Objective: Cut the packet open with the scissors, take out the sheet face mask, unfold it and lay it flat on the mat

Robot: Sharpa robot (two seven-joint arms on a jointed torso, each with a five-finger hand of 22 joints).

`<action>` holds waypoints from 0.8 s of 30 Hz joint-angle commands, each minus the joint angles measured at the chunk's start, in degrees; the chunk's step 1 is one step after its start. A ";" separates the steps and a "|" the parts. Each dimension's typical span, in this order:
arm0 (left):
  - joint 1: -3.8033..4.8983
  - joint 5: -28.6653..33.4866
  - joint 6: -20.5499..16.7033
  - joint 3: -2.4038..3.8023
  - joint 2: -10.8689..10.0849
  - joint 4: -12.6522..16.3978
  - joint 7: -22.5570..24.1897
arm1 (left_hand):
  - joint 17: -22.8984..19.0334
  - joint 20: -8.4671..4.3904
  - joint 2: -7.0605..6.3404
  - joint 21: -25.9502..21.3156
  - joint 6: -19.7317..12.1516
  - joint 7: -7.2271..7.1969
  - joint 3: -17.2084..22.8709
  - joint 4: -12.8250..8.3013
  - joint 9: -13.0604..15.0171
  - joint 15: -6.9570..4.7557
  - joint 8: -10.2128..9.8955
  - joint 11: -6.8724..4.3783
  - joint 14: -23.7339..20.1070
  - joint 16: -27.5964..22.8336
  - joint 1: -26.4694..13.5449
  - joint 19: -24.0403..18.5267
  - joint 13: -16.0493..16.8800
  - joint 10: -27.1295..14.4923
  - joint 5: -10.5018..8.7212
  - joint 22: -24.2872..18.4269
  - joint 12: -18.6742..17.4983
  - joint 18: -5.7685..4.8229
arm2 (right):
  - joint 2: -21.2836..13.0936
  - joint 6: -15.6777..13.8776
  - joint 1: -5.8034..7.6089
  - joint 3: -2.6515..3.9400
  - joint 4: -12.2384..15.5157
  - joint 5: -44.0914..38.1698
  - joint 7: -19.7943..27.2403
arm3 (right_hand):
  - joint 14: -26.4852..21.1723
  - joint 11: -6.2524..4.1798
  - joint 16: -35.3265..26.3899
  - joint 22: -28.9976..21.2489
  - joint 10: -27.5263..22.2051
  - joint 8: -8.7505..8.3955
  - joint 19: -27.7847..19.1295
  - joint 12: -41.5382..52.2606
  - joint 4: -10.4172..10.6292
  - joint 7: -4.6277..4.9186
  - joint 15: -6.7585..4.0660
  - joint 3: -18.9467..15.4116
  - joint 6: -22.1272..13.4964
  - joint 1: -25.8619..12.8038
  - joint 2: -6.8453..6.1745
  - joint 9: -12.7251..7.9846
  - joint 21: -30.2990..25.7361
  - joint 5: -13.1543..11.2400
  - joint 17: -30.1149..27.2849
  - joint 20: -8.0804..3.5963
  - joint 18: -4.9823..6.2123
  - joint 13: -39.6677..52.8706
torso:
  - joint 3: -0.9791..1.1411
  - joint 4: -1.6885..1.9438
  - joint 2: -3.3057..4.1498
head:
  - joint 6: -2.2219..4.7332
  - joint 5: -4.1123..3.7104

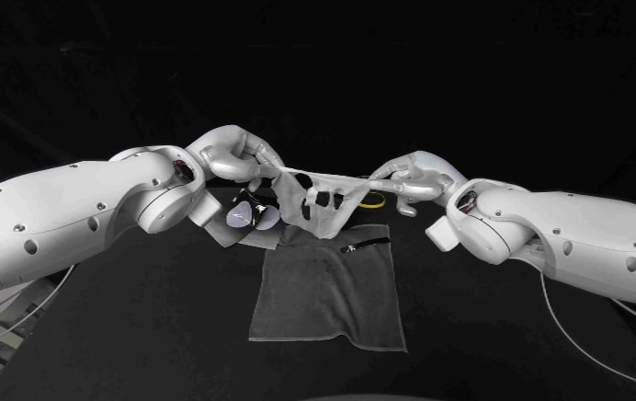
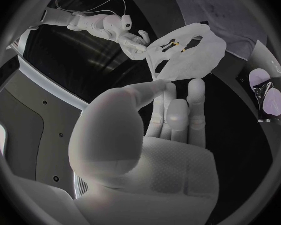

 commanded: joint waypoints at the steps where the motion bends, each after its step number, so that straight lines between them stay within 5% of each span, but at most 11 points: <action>1: 0.37 -3.28 3.87 0.05 0.21 -0.14 -2.75 | 0.93 0.01 -0.02 0.92 -0.06 -0.10 0.12 -0.28 3.58 -0.01 0.15 -0.36 0.88 0.50 -0.66 0.86 0.06 -0.12 0.23 0.65 0.35 0.19 | -0.05 -1.69 -0.06 0.03 -0.06 0.17 -0.34 | 4.44 -0.71 -0.10 2.54 1.16 1.98 -0.07 -0.12 -1.99 -0.01 -0.33 1.80 0.42 -0.06 0.28 3.56 -0.24 0.15 9.04 -0.02 1.11 -0.11 | -0.06 0.11 -0.03 | -0.04 -0.09; 5: 0.63 -3.72 4.03 0.05 0.40 -0.32 -3.04 | 4.32 -0.06 0.03 3.45 -0.11 -0.14 0.40 -0.54 3.88 -0.07 0.19 -0.40 2.87 2.06 -1.14 3.10 0.10 -0.08 0.24 2.46 0.42 -0.38 | 0.00 -1.92 -0.11 0.02 0.01 0.48 -0.34 | 4.44 -0.70 -0.11 2.53 1.18 1.97 -0.08 -0.07 -1.97 -0.01 -0.33 1.77 0.39 -0.09 0.26 3.56 -0.29 0.15 9.04 -0.01 1.12 -0.05 | -0.08 0.05 0.03 | -0.06 0.06; 15: 0.93 -3.99 4.17 0.04 1.01 -0.41 -2.94 | 4.91 -0.07 0.03 3.94 -0.13 -0.13 0.43 -0.55 3.95 -0.08 0.20 -0.41 3.22 2.34 -1.30 3.53 0.12 -0.04 0.23 2.81 0.45 -0.49 | 0.35 0.03 -0.17 0.02 0.15 0.29 -1.38 | 4.36 -0.68 -0.38 2.28 1.02 1.91 -0.31 -0.42 -1.95 0.02 -0.31 1.72 0.26 -0.15 0.22 3.57 -1.09 0.17 8.75 0.00 1.24 -0.32 | -0.05 0.07 0.00 | -0.14 0.16; 18: 0.94 -4.02 3.96 0.04 1.16 -0.30 -2.58 | 5.12 -0.07 0.05 4.05 -0.14 -0.14 0.45 -0.57 3.97 -0.08 0.20 -0.41 3.33 2.42 -1.31 3.63 0.12 -0.03 0.23 2.89 0.45 -0.52 | 0.42 2.62 -0.21 -0.07 0.28 -0.54 -2.76 | 3.33 -0.22 -3.36 0.30 -1.18 1.12 -2.38 -4.82 -2.07 0.55 0.03 1.59 -1.24 -0.06 0.29 3.55 -7.27 0.15 5.76 0.23 2.11 -3.69 | -0.07 0.00 0.00 | -0.08 0.16; 24: 0.96 -4.26 4.97 0.04 1.57 0.06 -2.20 | 5.22 -0.09 0.07 4.21 -0.14 -0.17 0.52 -0.63 4.00 -0.09 0.21 -0.42 3.40 2.50 -1.29 3.77 0.12 -0.03 0.23 3.00 0.46 -0.54 | 0.63 6.33 -0.69 -0.25 0.86 -4.39 -4.97 | 1.69 1.35 -7.89 -3.80 -5.95 -2.32 -6.43 -13.68 -1.11 2.46 1.34 -2.72 -5.11 -2.81 -3.53 2.39 -18.66 0.15 1.67 1.19 3.45 -10.29 | -0.02 0.07 -0.01 | -0.17 0.24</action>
